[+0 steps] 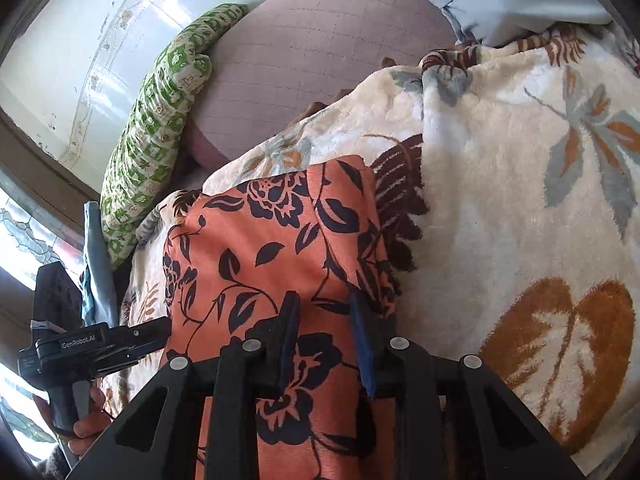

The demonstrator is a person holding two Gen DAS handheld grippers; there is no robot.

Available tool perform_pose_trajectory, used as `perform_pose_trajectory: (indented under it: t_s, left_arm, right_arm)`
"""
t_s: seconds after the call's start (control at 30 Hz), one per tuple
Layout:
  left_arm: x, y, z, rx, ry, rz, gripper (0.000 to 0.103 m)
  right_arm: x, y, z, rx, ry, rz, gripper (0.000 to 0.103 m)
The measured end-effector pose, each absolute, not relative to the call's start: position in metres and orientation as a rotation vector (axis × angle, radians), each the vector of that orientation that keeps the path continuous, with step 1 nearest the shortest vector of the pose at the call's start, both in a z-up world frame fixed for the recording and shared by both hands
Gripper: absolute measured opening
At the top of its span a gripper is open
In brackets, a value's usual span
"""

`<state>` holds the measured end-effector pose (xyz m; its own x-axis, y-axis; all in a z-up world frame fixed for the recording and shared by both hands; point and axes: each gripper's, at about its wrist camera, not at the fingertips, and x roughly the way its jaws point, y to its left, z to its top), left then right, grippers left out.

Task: Fold small clothes

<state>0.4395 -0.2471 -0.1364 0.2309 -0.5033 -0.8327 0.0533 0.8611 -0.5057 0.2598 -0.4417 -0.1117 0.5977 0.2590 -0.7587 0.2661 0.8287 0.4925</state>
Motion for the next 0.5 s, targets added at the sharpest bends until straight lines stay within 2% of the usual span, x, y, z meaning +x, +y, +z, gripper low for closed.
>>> perform_pose_trajectory:
  t_s: [0.1,0.13,0.17,0.2,0.27,0.5]
  left_arm:
    - [0.440,-0.236,-0.130,-0.449,1.298,-0.472,0.034]
    - [0.440,-0.229,-0.131,-0.468,1.296,-0.496,0.034]
    - [0.438,-0.220,-0.133,-0.492,1.297,-0.510,0.037]
    - [0.437,-0.212,-0.135,-0.521,1.302,-0.527,0.045]
    - [0.437,-0.199,-0.147,-0.580,1.324,-0.557,0.050]
    - [0.447,-0.202,-0.191,-0.643,1.435,-0.601,0.053]
  right_arm:
    - [0.250,-0.462,-0.095,0.757,0.867,0.054,0.031]
    - [0.245,-0.471,-0.091,0.781,0.841,0.046,0.046]
    - [0.243,-0.478,-0.090,0.795,0.837,0.041,0.070]
    - [0.241,-0.483,-0.091,0.798,0.852,0.033,0.077]
    - [0.239,-0.490,-0.104,0.818,0.901,0.032,0.079]
    - [0.245,-0.480,-0.151,0.991,0.964,0.216,0.079]
